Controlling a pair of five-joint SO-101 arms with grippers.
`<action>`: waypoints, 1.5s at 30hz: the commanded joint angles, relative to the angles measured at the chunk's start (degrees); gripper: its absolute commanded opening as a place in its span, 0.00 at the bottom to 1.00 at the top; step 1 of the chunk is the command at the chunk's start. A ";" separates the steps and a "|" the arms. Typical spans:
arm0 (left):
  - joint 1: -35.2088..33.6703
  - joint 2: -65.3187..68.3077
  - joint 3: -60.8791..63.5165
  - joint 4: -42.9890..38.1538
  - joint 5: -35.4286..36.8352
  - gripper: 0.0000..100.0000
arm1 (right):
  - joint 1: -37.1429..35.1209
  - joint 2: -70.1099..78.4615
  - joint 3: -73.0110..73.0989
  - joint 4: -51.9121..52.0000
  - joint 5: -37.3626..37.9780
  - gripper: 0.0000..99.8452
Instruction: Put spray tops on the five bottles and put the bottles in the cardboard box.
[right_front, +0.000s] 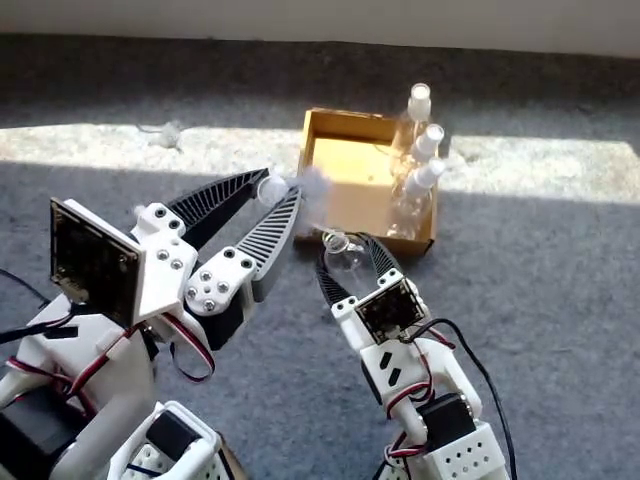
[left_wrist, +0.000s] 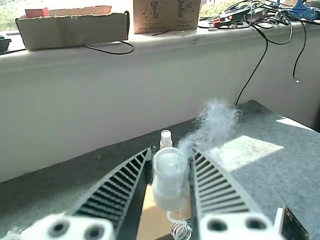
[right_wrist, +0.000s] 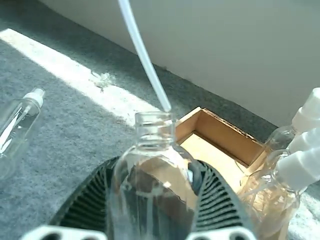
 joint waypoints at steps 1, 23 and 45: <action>-4.00 0.75 -1.54 -0.18 -1.23 0.08 | -0.40 0.22 6.73 0.22 -0.62 0.00; -1.45 0.75 4.44 -4.92 -1.58 0.08 | -0.40 0.31 6.73 0.31 -0.62 0.00; -0.31 0.75 4.79 -5.98 -3.78 0.08 | -0.66 0.22 6.73 1.80 -0.44 0.00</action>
